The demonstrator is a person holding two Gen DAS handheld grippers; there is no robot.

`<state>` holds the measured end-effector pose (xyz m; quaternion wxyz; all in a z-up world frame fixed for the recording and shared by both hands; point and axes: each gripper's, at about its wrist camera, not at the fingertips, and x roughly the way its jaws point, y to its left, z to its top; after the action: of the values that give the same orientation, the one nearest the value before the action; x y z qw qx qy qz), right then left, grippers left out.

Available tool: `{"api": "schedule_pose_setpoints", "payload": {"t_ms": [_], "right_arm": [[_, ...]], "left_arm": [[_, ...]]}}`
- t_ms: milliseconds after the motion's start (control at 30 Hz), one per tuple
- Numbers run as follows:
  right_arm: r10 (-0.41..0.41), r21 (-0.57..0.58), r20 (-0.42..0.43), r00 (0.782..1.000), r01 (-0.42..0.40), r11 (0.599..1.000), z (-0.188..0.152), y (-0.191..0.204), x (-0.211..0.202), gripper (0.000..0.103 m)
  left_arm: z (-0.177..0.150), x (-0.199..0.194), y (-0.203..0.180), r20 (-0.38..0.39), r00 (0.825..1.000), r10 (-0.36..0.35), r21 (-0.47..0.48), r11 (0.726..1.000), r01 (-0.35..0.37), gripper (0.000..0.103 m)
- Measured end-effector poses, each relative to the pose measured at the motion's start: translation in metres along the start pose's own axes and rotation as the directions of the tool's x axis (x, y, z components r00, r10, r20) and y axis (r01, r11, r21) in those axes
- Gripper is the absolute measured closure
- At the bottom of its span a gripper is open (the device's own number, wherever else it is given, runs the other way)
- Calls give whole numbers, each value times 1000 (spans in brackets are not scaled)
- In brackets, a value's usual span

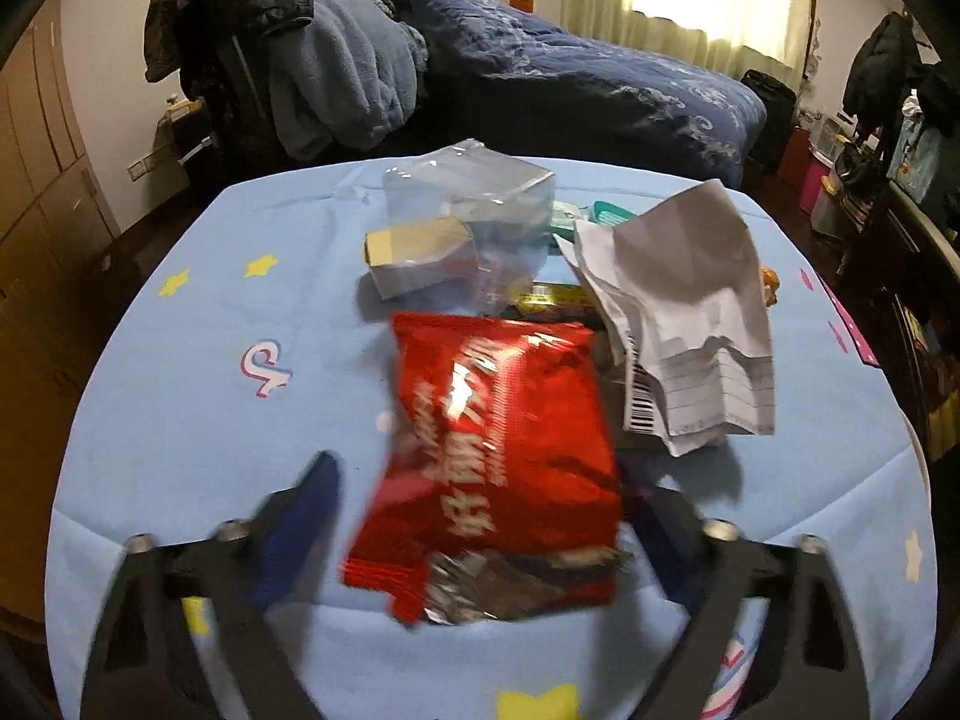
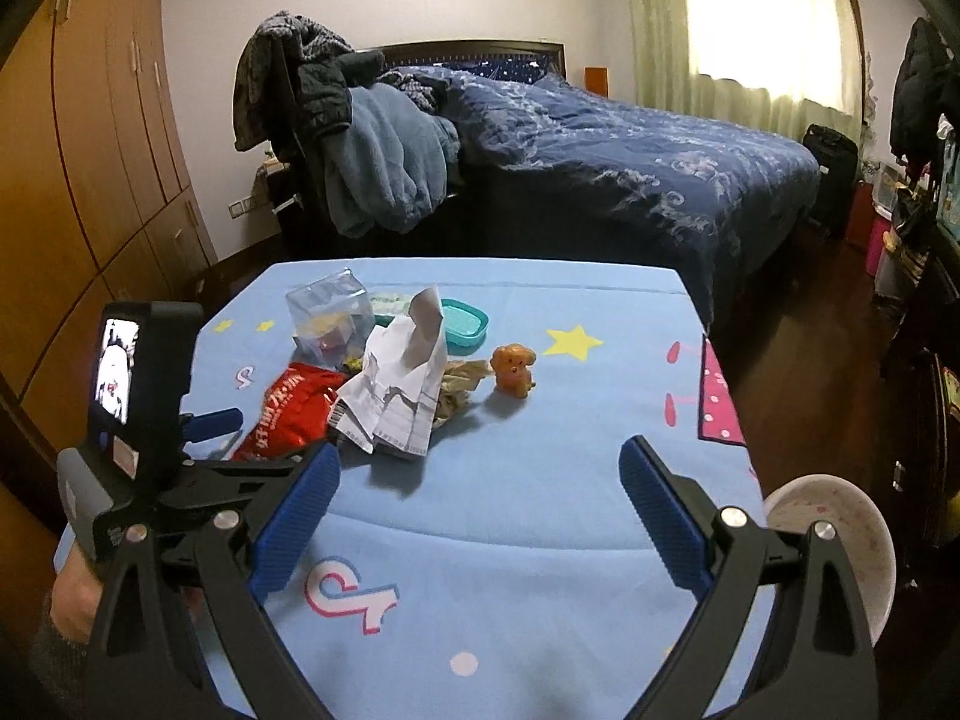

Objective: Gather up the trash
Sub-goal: 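Grasp the red ORION snack bag with the left tool while the right tool grasps the crumpled white paper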

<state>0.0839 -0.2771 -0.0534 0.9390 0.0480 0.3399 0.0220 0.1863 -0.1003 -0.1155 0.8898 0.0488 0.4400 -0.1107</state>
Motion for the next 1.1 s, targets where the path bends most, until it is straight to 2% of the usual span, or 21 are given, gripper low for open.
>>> {"api": "schedule_pose_setpoints", "payload": {"t_ms": [133, 200, 300, 600, 767, 900, 967, 1000, 1033, 1067, 1100], "right_arm": [[7, -6, -10, 1000, -7, 1000, 5, 5, 11, 8], [4, -17, -12, 1000, -4, 1000, 9, 10, 16, 8], [3, -40, -14, 1000, -4, 999, 15, 20, 25, 8], [-10, -93, -69, 998, 3, 996, 27, 49, 68, 8], [-40, -116, -128, 991, 25, 993, 21, 65, 95, 8], [-74, -145, -141, 987, 54, 988, 18, 77, 107, 10], [-82, -150, -149, 985, 60, 987, 18, 80, 111, 23], [-94, -155, -161, 982, 68, 986, 17, 81, 116, 36], [-103, -156, -169, 980, 76, 985, 17, 82, 119, 45], [-106, -155, -171, 980, 80, 985, 16, 81, 121, 48], [-111, -150, -169, 979, 85, 985, 15, 80, 122, 58]], "left_arm": [[-1, -2, 6, 7, 1000, -4, -17, 1000, 5, 34], [-2, -4, 12, 14, 1000, -10, -41, 999, 10, 43], [-4, -7, 23, 23, 1000, -21, -79, 997, 22, 48], [-8, -31, 57, 74, 997, -4, -172, 985, 17, 50], [-10, -42, 73, 101, 995, 21, -200, 980, 0, 50], [-12, -49, 86, 114, 993, 27, -230, 973, 0, 50], [-13, -53, 92, 122, 992, 24, -243, 970, 7, 50], [-13, -55, 94, 126, 992, 23, -247, 969, 9, 50], [-14, -58, 96, 133, 991, 21, -252, 968, 14, 50], [-13, -60, 97, 138, 990, 19, -255, 967, 16, 50], [-13, -63, 99, 146, 989, 17, -258, 966, 21, 50]]}}
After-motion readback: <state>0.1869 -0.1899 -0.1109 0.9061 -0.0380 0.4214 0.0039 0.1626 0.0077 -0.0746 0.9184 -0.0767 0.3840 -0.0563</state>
